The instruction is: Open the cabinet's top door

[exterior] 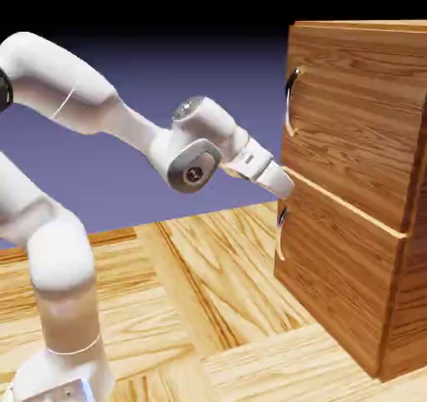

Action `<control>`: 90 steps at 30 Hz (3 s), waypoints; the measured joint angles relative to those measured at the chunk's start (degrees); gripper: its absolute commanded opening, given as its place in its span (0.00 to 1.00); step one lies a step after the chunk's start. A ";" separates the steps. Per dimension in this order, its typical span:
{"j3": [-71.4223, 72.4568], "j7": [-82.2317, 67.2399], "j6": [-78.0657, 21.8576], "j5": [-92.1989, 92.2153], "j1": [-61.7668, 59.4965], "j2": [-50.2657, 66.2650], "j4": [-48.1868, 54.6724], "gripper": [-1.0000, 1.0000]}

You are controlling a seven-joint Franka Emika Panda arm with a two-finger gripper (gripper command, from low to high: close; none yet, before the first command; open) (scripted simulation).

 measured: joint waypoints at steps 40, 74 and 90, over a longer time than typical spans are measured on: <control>-71.82 -27.99 -20.02 81.62 66.64 83.07 12.84 0.50; -113.48 -52.50 -43.32 134.52 101.90 128.06 14.93 0.00; -133.49 -67.26 -82.68 128.12 104.81 127.02 -8.53 0.00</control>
